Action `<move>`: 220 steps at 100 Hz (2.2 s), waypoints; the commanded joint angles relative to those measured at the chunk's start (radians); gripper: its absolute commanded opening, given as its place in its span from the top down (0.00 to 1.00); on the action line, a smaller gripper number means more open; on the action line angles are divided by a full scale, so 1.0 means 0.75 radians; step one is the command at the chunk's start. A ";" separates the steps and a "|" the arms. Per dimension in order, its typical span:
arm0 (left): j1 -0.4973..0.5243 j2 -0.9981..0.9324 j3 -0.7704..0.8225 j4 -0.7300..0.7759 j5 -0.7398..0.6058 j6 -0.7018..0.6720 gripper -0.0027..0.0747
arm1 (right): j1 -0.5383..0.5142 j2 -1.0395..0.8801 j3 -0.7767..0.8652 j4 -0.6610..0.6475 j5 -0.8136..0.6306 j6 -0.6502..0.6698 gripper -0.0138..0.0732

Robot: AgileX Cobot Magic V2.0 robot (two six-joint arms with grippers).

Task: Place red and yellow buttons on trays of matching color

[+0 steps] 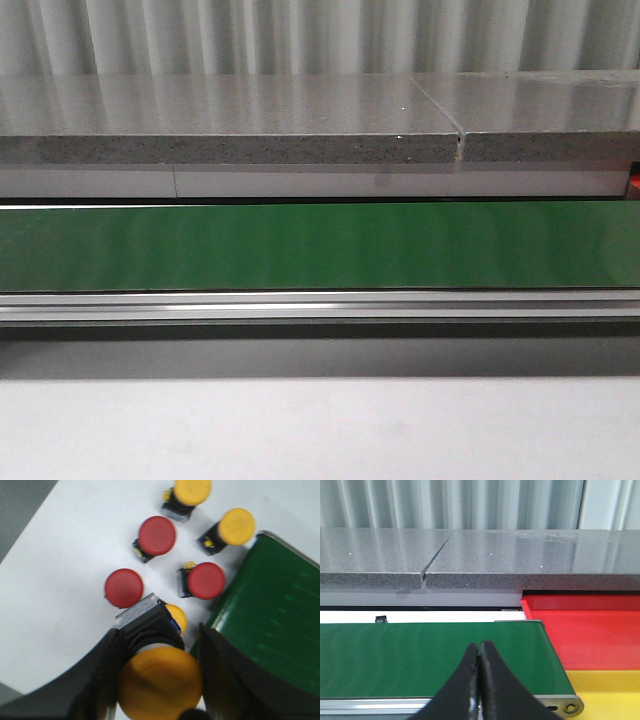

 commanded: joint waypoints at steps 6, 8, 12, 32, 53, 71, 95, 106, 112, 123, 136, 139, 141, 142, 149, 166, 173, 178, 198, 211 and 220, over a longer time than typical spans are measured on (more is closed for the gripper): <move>-0.138 -0.048 -0.104 -0.007 0.011 0.004 0.79 | -0.008 -0.027 -0.026 -0.002 -0.105 -0.014 0.96; -0.153 -0.045 -0.107 -0.007 0.004 0.004 0.79 | -0.008 -0.027 -0.026 -0.002 -0.105 -0.014 0.96; -0.196 -0.042 -0.110 -0.007 -0.018 0.018 0.79 | -0.008 -0.027 -0.026 -0.002 -0.105 -0.014 0.96; -0.367 0.011 -0.112 -0.007 -0.056 0.021 0.79 | -0.008 -0.027 -0.026 -0.002 -0.105 -0.014 0.96; -0.481 0.095 -0.112 -0.007 -0.022 0.023 0.79 | -0.008 -0.027 -0.026 -0.002 -0.105 -0.014 0.96; -0.511 0.164 -0.112 -0.007 -0.018 0.023 0.79 | -0.008 -0.027 -0.026 -0.002 -0.105 -0.014 0.96; -0.511 0.225 -0.112 -0.007 0.026 0.024 0.78 | -0.008 -0.027 -0.026 -0.002 -0.105 -0.014 0.96; -0.511 0.225 -0.112 -0.007 0.023 0.024 0.65 | -0.008 -0.027 -0.026 -0.002 -0.105 -0.014 0.96; -0.511 0.225 -0.112 -0.007 0.021 0.024 0.50 | -0.008 -0.027 -0.026 -0.002 -0.105 -0.014 0.96; -0.511 0.225 -0.112 -0.007 0.013 0.024 0.32 | -0.008 -0.027 -0.026 -0.002 -0.105 -0.014 0.96; -0.511 0.225 -0.141 -0.007 0.000 0.024 0.32 | -0.008 -0.027 -0.026 -0.002 -0.105 -0.014 0.96; -0.511 0.225 -0.155 -0.007 0.000 0.024 0.32 | -0.008 -0.027 -0.026 -0.002 -0.105 -0.014 0.96; -0.511 0.225 -0.170 -0.007 0.000 0.024 0.32 | -0.008 -0.027 -0.026 -0.002 -0.105 -0.014 0.96; -0.511 0.225 -0.175 -0.007 0.000 0.024 0.32 | -0.008 -0.027 -0.026 -0.002 -0.105 -0.014 0.96; -0.503 0.225 -0.220 -0.007 0.011 0.013 0.32 | -0.008 -0.027 -0.026 -0.002 -0.105 -0.014 0.96; -0.441 0.225 -0.302 -0.007 0.045 -0.021 0.32 | -0.008 -0.027 -0.026 -0.002 -0.105 -0.014 0.96; -0.406 0.225 -0.311 -0.007 0.063 -0.021 0.32 | -0.008 -0.027 -0.026 -0.002 -0.105 -0.014 0.96; -0.371 0.225 -0.312 -0.007 0.087 -0.027 0.32 | -0.008 -0.027 -0.026 -0.002 -0.105 -0.014 0.96; -0.251 0.225 -0.309 -0.007 0.186 -0.046 0.32 | -0.008 -0.027 -0.026 -0.002 -0.105 -0.014 0.96; -0.213 0.219 -0.254 -0.007 0.194 -0.053 0.32 | -0.008 -0.027 -0.026 -0.002 -0.105 -0.014 0.96; -0.207 0.206 -0.190 -0.004 0.194 -0.046 0.32 | -0.008 -0.027 -0.026 -0.002 -0.105 -0.014 0.96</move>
